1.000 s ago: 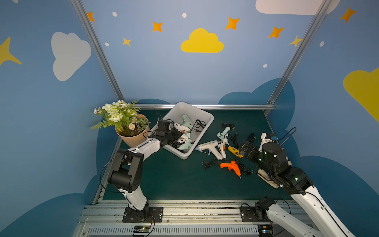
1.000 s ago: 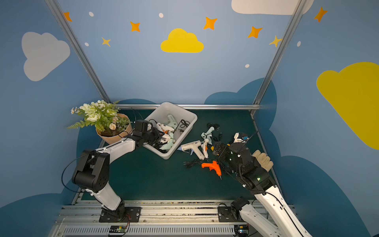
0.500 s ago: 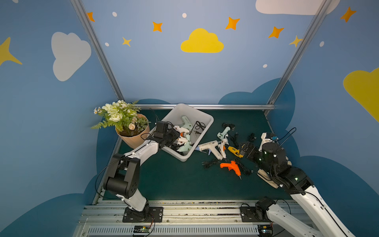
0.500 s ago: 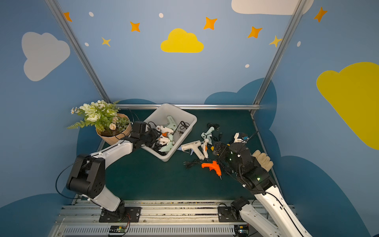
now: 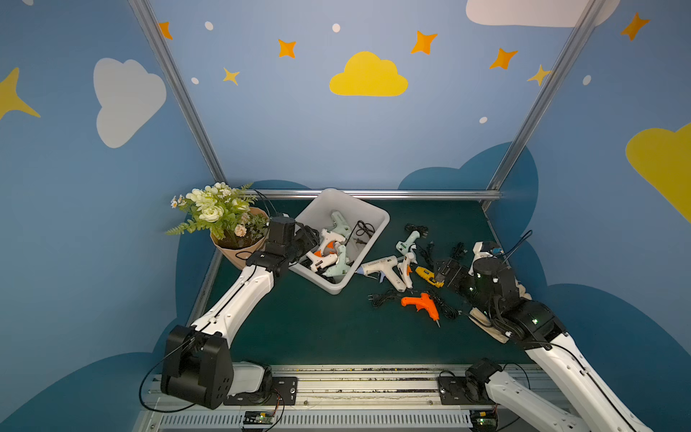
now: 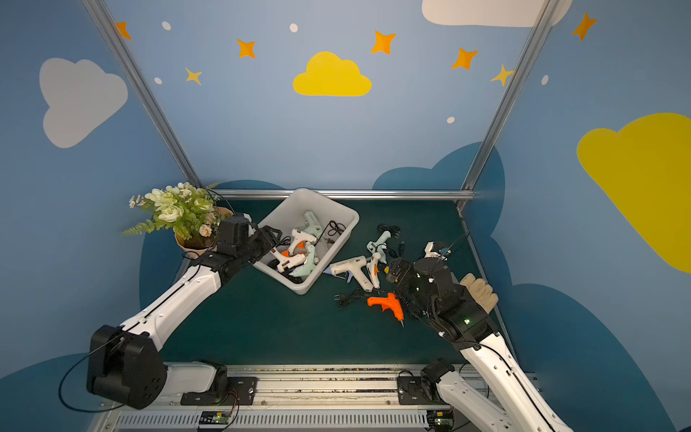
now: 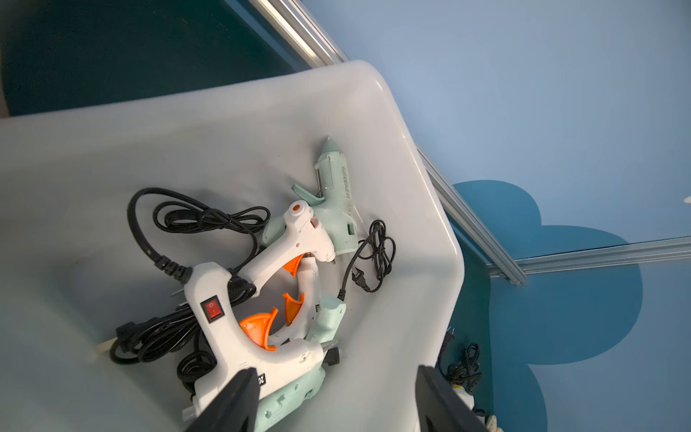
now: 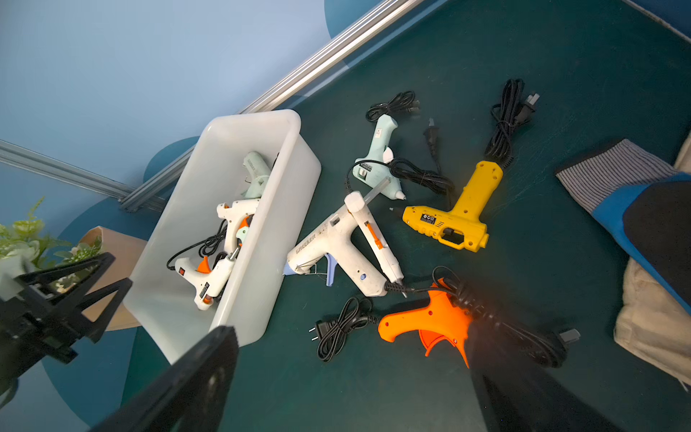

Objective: Put the hot melt glue gun into the storage box
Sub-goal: Place the hot melt adhesive gun in the storage box, then pick up the hot melt adhesive gun from the center of the board.

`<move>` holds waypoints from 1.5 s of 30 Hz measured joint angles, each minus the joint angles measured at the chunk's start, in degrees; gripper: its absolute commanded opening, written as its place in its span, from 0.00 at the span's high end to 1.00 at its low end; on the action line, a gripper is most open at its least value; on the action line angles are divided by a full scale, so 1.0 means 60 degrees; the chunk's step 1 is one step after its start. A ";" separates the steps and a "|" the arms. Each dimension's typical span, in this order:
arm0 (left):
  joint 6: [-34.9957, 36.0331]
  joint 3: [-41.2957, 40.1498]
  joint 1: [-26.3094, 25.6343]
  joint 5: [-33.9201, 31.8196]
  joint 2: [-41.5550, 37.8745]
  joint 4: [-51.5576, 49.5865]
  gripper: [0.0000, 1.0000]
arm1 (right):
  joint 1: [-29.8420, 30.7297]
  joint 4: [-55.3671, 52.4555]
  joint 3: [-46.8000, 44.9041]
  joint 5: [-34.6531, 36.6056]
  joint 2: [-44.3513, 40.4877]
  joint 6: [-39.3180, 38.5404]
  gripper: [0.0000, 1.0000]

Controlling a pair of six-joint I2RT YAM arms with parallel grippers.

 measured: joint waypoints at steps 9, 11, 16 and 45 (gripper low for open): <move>0.0273 -0.0448 -0.0007 -0.0182 -0.1639 -0.0353 0.00 | -0.0138 -0.0259 0.0444 -0.0732 0.1475 -0.0510 0.15; 0.0331 -0.0721 -0.0007 -0.0175 -0.1818 -0.0372 0.00 | -0.0168 -0.0291 0.0659 -0.1005 0.1920 -0.0750 0.18; 0.0594 -0.1421 -0.0007 -0.0069 -0.2197 -0.0273 0.00 | -0.0204 -0.0284 0.1311 -0.1672 0.3151 -0.1475 0.22; 0.1759 -0.2707 -0.0007 0.0382 -0.4000 0.1690 0.00 | -0.1789 0.1129 0.3417 -0.3748 0.8644 -0.3803 0.38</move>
